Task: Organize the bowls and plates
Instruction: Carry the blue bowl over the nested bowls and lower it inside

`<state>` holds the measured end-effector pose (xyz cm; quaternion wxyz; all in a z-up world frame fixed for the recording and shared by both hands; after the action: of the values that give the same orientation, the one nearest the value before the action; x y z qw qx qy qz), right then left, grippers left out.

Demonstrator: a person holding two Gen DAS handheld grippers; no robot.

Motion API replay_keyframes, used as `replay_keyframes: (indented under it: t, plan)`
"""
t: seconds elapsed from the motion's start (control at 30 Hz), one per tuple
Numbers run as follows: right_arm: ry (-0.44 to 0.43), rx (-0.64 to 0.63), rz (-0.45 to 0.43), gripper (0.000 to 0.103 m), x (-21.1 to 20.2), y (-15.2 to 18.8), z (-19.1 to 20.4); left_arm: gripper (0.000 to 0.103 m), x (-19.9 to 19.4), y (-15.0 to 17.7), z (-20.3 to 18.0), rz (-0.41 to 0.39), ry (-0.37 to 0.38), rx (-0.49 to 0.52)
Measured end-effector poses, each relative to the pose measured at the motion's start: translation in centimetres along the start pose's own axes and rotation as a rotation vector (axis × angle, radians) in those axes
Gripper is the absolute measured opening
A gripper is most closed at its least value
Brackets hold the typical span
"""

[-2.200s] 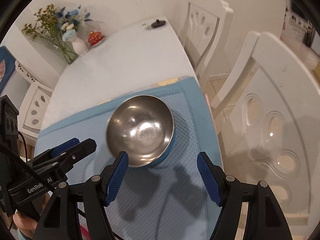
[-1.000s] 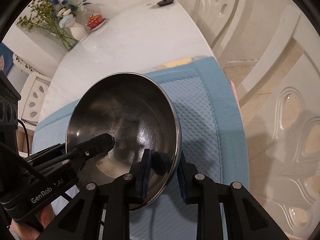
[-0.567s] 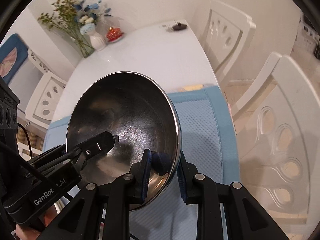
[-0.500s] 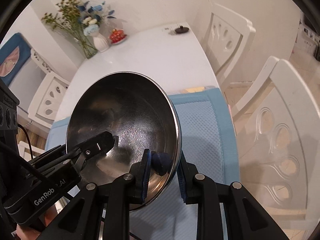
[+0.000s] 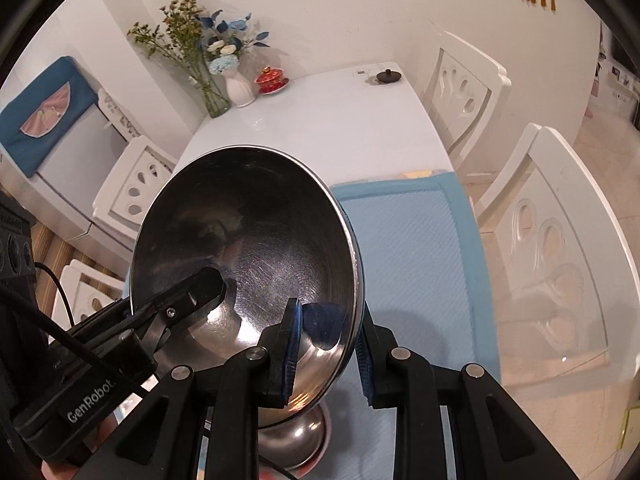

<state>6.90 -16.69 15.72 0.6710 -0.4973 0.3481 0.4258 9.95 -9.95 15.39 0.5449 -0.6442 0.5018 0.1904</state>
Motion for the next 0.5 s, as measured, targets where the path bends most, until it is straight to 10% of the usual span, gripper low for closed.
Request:
replay_keyframes:
  t: [0.5]
  plan:
    - [0.031,0.078,0.044,0.027,-2.4,11.0,4.3,0.016,-4.9,9.1,1.9,0.020,0.094,-0.016]
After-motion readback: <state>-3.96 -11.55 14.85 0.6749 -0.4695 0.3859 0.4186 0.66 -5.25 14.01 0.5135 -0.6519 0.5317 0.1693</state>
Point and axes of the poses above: each gripper's, at about its wrist camera, not at the fingertips, and x roughly the way its jaws point, z to its left, y to its underside, the point moved 8 cm from there along x, roughly the way its jaws point, and after that the axes turned 7 degrees about z, right-handed, at the moved point
